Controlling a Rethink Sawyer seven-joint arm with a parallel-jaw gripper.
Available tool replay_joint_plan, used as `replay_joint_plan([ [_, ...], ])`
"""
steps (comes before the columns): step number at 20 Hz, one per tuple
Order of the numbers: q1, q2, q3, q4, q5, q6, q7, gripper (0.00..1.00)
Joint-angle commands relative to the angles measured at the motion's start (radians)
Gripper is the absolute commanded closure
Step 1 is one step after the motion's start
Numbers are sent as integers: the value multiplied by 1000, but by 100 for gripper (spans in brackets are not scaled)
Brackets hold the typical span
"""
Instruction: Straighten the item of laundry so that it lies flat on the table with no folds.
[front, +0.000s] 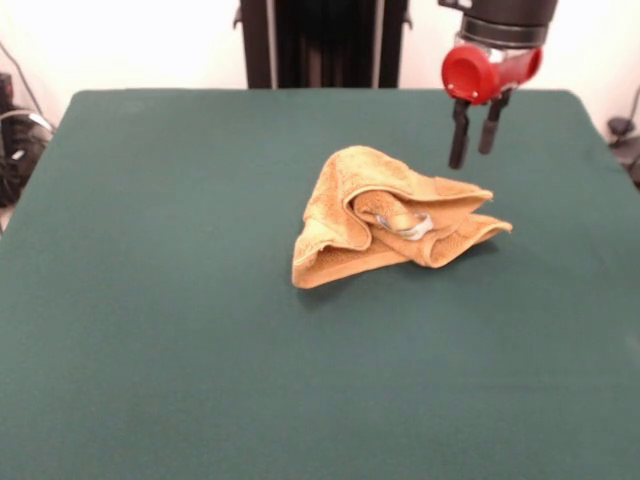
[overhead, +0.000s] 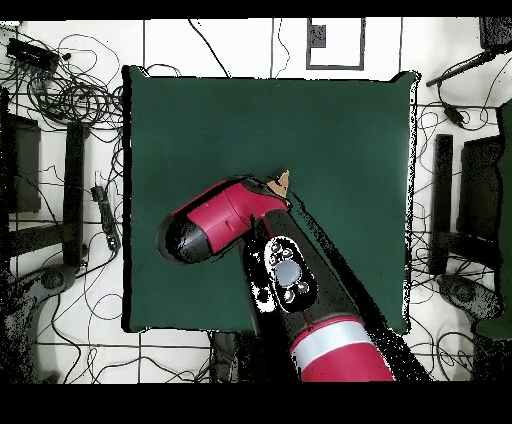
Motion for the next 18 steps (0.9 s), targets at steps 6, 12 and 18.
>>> replay_joint_plan([
  [6, 21, 36, 91, 68, -45, 49, -171, 0],
  [12, 43, 106, 54, 62, -64, 7, -97, 0],
  [18, 43, 141, 46, 59, -65, 2, -90, 0],
])
